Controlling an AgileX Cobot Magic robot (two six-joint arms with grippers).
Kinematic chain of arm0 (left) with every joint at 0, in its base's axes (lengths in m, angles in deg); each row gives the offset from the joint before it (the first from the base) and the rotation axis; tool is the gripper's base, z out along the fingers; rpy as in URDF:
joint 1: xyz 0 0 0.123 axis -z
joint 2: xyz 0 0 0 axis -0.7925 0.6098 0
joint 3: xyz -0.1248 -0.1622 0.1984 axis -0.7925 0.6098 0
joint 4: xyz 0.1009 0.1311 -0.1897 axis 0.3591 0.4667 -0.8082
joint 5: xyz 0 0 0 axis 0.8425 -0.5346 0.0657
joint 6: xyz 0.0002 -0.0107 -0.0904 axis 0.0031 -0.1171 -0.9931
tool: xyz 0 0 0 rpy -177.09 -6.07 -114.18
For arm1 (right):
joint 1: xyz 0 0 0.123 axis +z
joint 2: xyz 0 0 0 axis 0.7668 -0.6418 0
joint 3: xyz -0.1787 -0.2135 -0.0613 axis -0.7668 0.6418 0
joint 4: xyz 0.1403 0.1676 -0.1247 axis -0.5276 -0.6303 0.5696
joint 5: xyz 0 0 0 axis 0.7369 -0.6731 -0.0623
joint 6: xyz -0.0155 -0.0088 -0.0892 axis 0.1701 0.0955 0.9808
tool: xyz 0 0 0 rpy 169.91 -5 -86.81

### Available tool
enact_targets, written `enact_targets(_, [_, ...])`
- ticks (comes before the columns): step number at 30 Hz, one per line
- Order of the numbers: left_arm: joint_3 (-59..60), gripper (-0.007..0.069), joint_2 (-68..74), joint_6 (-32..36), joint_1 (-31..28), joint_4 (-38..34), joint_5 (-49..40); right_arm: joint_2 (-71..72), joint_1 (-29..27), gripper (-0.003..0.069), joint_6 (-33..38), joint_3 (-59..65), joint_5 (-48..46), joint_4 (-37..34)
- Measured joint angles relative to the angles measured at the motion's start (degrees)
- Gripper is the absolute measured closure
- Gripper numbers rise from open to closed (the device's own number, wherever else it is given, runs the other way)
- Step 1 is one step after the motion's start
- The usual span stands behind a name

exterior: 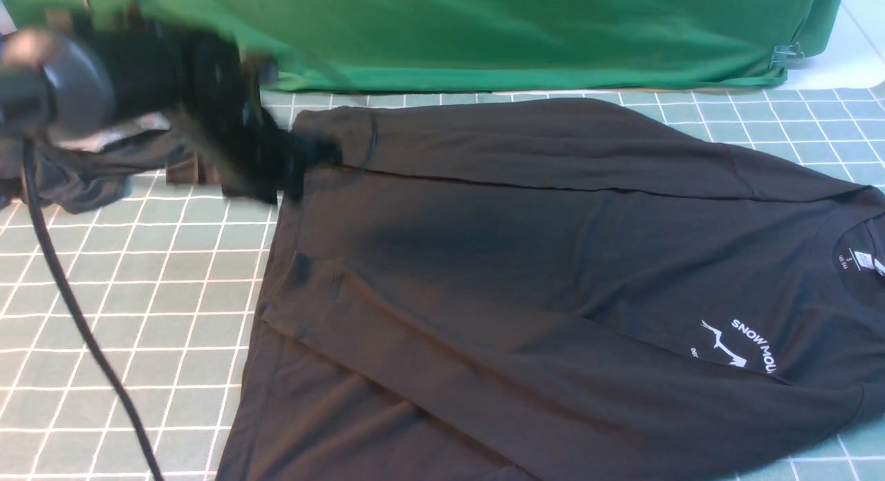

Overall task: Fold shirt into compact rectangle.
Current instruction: 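Grab the top left corner of the dark shirt with the left gripper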

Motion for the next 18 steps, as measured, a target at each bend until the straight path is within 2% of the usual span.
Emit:
enact_targets(1, [-1.03, 0.0399, 0.07, 0.0, 0.0, -0.06, -0.26, 0.0, 0.0, 0.0587, 0.0, 0.0, 0.0, 0.0])
enact_targets(3, [-7.5, 0.0321, 1.03, 0.11, 0.0, -0.37, -2.33, 0.0, 0.0, 0.0587, 0.0, 0.0, 0.0, 0.0])
enact_targets(6, [-14.31, 0.0276, 4.54, 0.28, -0.18, -0.6, -5.31, 0.0, 0.0, 0.0582, 0.0, 0.0, 0.0, 0.0])
enact_targets(8, [-16.68, 0.0267, 6.38, 0.28, -0.56, -1.16, -6.96, 0.0, 0.0, 0.0581, 0.0, 0.0, 0.0, 0.0])
enact_targets(15, [-39.85, 0.0267, 25.44, 1.09, -7.12, -11.96, -22.62, -0.12, 0.0, 0.0572, -0.13, 0.0, 0.0, 0.0])
enact_targets(18, [-46.37, 0.0271, 31.5, 1.3, -8.63, -15.6, -25.78, -0.31, 0.0, 0.0568, -0.13, 0.0, 0.0, 0.0])
